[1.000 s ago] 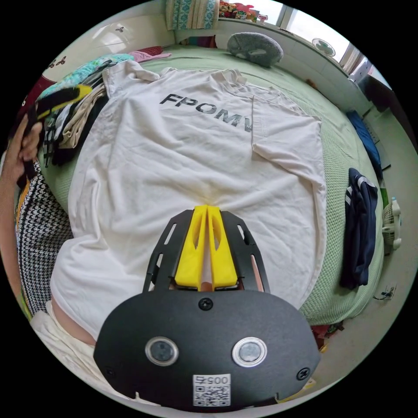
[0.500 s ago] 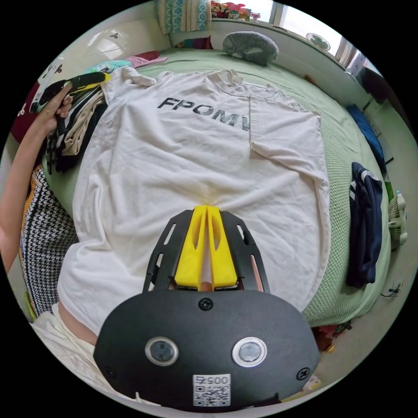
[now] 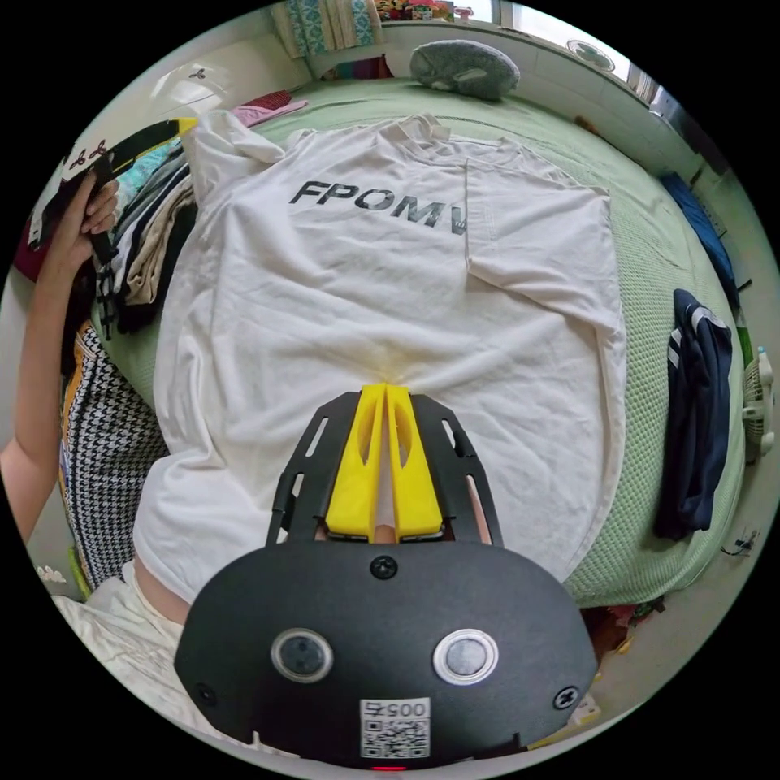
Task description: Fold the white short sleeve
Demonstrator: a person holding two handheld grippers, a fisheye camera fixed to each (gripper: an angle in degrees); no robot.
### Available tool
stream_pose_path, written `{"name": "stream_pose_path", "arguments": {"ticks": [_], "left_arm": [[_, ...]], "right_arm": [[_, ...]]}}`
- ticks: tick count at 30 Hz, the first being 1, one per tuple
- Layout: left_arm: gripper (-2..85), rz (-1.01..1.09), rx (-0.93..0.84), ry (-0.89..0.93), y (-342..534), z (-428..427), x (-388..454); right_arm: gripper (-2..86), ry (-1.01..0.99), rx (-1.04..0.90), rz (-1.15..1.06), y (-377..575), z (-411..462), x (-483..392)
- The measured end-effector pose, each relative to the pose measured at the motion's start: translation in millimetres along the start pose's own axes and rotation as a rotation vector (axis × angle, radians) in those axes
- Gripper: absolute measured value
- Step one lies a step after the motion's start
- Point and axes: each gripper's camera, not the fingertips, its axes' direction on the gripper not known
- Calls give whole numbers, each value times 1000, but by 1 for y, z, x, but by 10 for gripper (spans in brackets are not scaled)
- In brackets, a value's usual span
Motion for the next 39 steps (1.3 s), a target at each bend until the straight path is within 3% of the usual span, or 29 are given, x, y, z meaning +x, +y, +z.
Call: {"name": "stream_pose_path", "arguments": {"ticks": [5, 8, 12, 23, 29, 32, 39], "left_arm": [[23, 9, -182, 35, 16, 47, 15], [38, -67, -171, 87, 28, 51, 5], [50, -120, -156, 96, 33, 46, -12], [64, -249, -85, 4, 24, 49, -62], [49, -281, -171, -65, 21, 78, -72], [17, -279, -173, -87, 22, 79, -75], [0, -297, -209, -125, 28, 78, -89]], "right_arm": [[-13, 9, -18, 11, -21, 4, 2], [-11, -108, 91, -56, -48, -19, 0], [18, -95, 210, -182, -126, -44, -21], [35, -269, 47, -74, -320, 54, -12], [21, -193, 13, -62, -349, 89, -23], [-8, -263, 48, -78, -355, 80, -16], [-16, -228, 48, 61, -359, 70, 32]]}}
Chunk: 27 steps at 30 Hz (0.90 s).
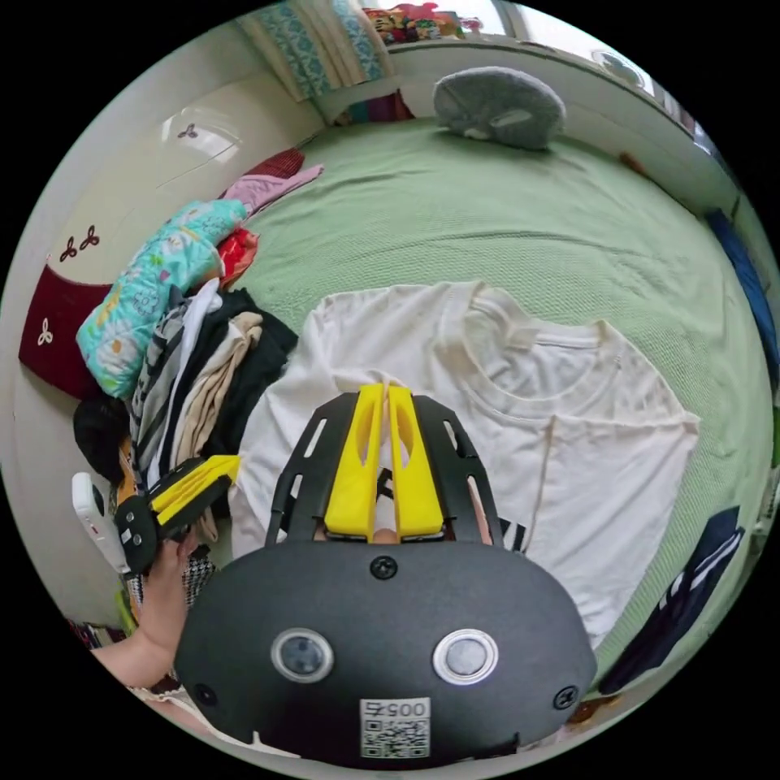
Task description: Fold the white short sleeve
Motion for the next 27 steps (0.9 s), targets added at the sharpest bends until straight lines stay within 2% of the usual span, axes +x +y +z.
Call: {"name": "stream_pose_path", "arguments": {"ticks": [3, 5, 7, 10, 14, 18, 22, 25, 27], "left_arm": [[-1, -11, 1, 9, 1, 0, -3], [-1, 6, -5, 9, 1, -1, -3], [-1, 17, 2, 7, 2, -2, -3], [1, -4, 13, 25, 4, -1, -8], [7, -40, 30, 59, 9, 0, -13], [27, -55, 50, 101, 13, 2, -20], [42, -49, 48, 125, 14, 12, -19], [43, -56, 51, 137, 14, 16, -19], [35, -46, 50, 131, 14, 20, -18]], "right_arm": [[-13, 35, -151, 62, -4, 31, 19], [-5, 15, -179, 47, -5, 35, 21], [4, 38, -142, -18, -7, 25, 13], [25, 199, -89, -117, -20, 7, -12], [52, 148, -7, -204, -48, -3, -55], [65, 140, -5, -284, -79, 28, -106], [63, 200, -1, -294, -107, 64, -135], [60, 161, -21, -234, -127, 89, -138], [54, 210, -43, -190, -132, 110, -134]]}}
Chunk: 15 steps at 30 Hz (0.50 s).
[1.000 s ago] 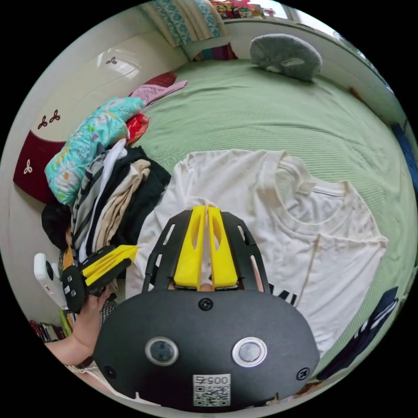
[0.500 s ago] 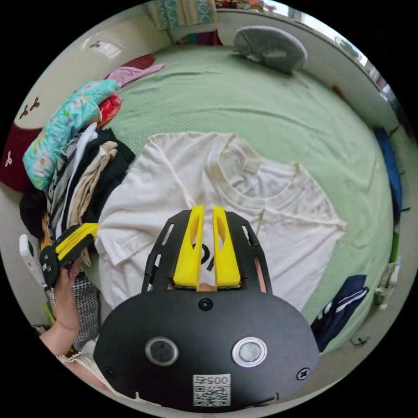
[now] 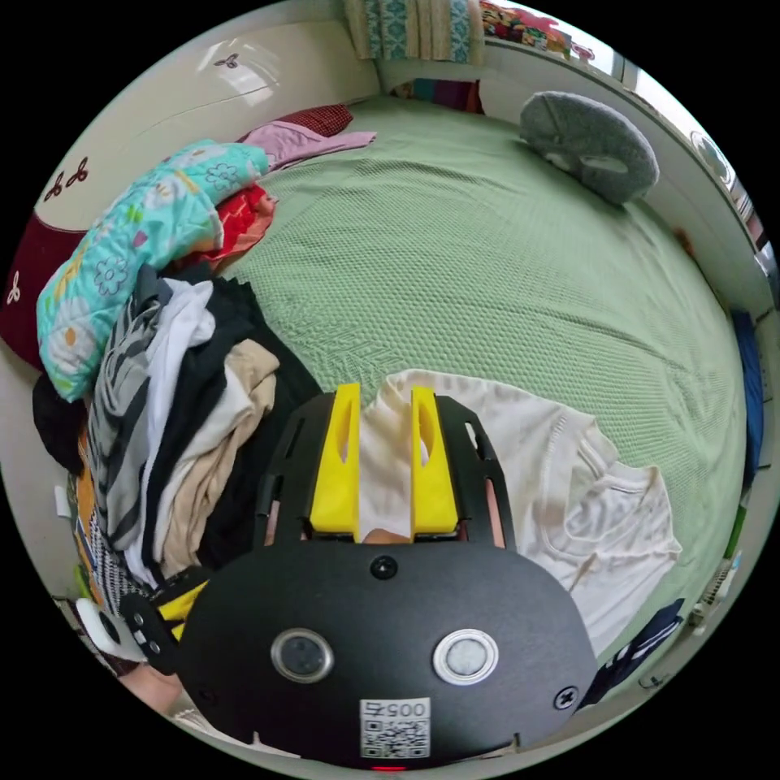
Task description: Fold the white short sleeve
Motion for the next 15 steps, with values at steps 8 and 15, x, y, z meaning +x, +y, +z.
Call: {"name": "stream_pose_path", "arguments": {"ticks": [8, 15], "left_arm": [[3, 16, 37, -35, 2, -6, 4], [0, 42, 12, -149, -1, 2, 14]], "right_arm": [[-11, -80, 120, -28, -4, -24, 12], [-5, -124, 35, 69, -15, 10, 14]]}}
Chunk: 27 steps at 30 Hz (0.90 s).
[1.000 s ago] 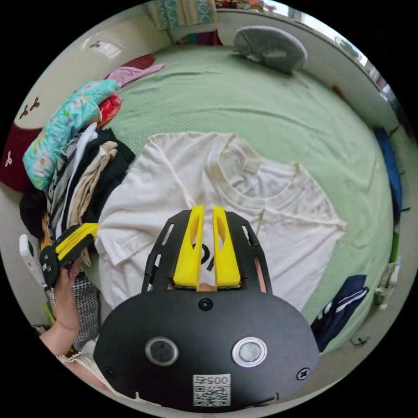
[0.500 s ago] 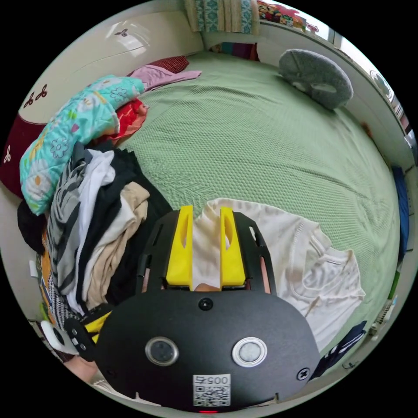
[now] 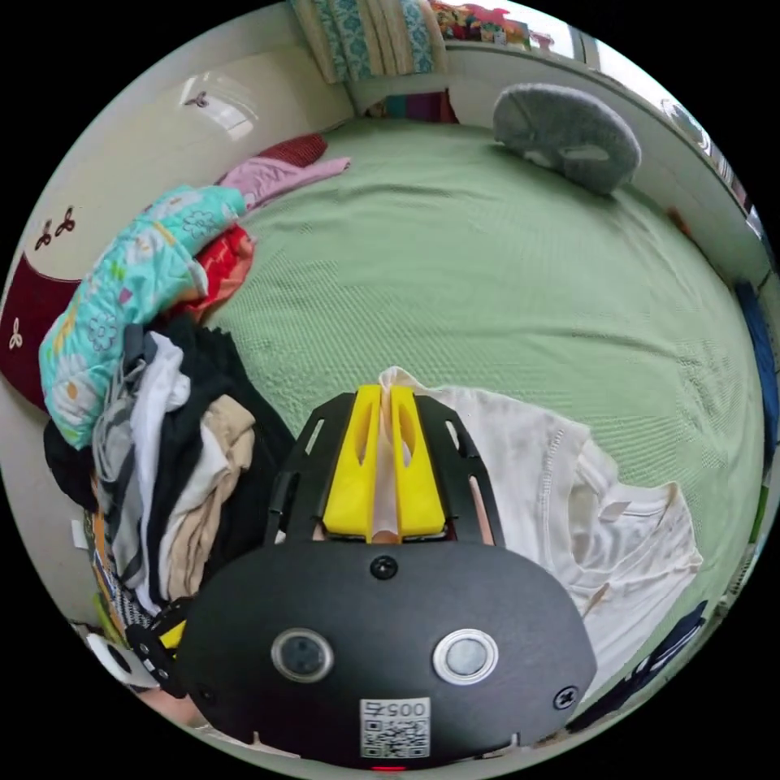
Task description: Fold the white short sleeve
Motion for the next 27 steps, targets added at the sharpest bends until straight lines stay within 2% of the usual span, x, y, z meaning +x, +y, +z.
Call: {"name": "stream_pose_path", "arguments": {"ticks": [4, 6, 7, 10, 13, 18, 21, 23, 27], "left_arm": [[-1, -3, 3, -13, 7, -2, 3], [-1, -11, 10, -24, 11, -6, 5], [-1, -15, 12, -24, 12, -7, 5], [-1, -56, 23, -10, 16, -17, 2], [-2, -68, 48, -38, 22, -30, 3], [-2, -28, 56, 90, 18, -35, 31], [-2, 18, 61, 106, 5, -25, 58], [-2, 12, 58, 100, -3, -15, 67], [-2, 2, -83, 111, -3, 17, 72]], "right_arm": [[13, -89, 15, 2, 7, -23, 8], [25, -146, 170, -30, 21, -65, 18], [28, -155, 183, -31, 24, -74, 21], [37, -215, 127, -68, 42, -103, 35], [39, -118, 122, -100, 78, -116, 38], [25, 21, 42, -212, 145, -97, 18], [2, 140, 12, -204, 161, -82, 7], [-6, 144, -1, -229, 166, -76, 1], [-11, 230, -47, -255, 170, -55, 5]]}}
